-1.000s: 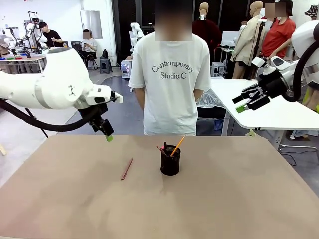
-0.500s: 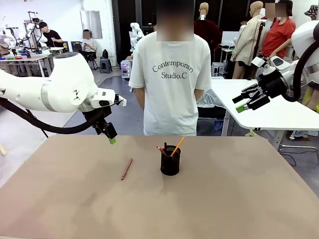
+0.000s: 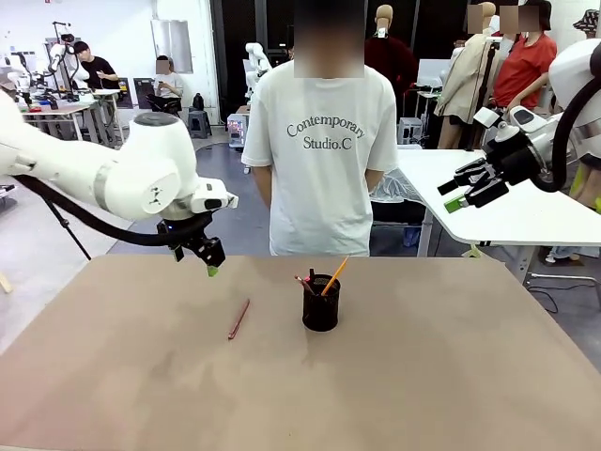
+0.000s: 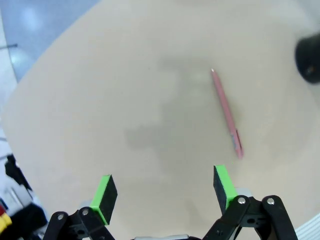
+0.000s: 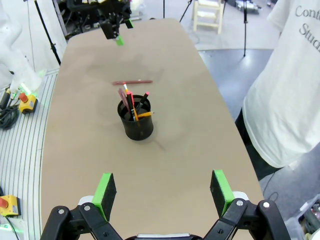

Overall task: Place the pens into the pen holder.
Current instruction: Pick up a writing instrument from the table and place it into the Pen holder.

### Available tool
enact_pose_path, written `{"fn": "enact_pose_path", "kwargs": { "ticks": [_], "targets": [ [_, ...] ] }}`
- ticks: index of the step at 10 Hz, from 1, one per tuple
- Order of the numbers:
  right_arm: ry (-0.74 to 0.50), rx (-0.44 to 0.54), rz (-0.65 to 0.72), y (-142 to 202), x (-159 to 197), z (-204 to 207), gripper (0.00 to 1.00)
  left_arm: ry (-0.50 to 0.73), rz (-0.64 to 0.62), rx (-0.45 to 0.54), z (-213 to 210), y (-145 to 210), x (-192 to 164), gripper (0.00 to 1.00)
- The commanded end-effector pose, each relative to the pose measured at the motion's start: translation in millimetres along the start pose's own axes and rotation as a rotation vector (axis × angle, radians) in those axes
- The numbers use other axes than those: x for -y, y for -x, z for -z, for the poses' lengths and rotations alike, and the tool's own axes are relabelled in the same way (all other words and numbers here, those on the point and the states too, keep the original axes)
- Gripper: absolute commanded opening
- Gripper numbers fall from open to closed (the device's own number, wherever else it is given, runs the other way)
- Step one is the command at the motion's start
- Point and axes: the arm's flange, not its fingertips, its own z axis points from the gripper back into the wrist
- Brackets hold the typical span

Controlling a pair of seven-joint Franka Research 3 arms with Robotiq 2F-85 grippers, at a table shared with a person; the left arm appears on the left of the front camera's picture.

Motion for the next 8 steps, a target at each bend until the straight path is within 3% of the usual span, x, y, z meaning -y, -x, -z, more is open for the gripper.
{"fn": "enact_pose_path", "kwargs": {
  "ticks": [1,4,7,8],
  "targets": [
    [0.012,-0.012,0.01,-2.2,-2.2,1.3,1.0,-0.007,-0.083,-0.017,16.8,-29.6,16.1,1.0],
    [0.012,-0.012,0.01,-2.2,-2.2,1.3,1.0,-0.083,-0.139,-0.016,51.3,-41.2,29.8,1.0],
    [0.012,-0.012,0.01,-2.2,-2.2,1.3,1.0,-0.156,-0.117,-0.003,80.4,-40.3,45.6,1.0],
    [0.012,-0.012,0.01,-2.2,-2.2,1.3,1.0,-0.122,-0.13,-0.01,91.3,-42.8,47.6,1.0]
  ]
}}
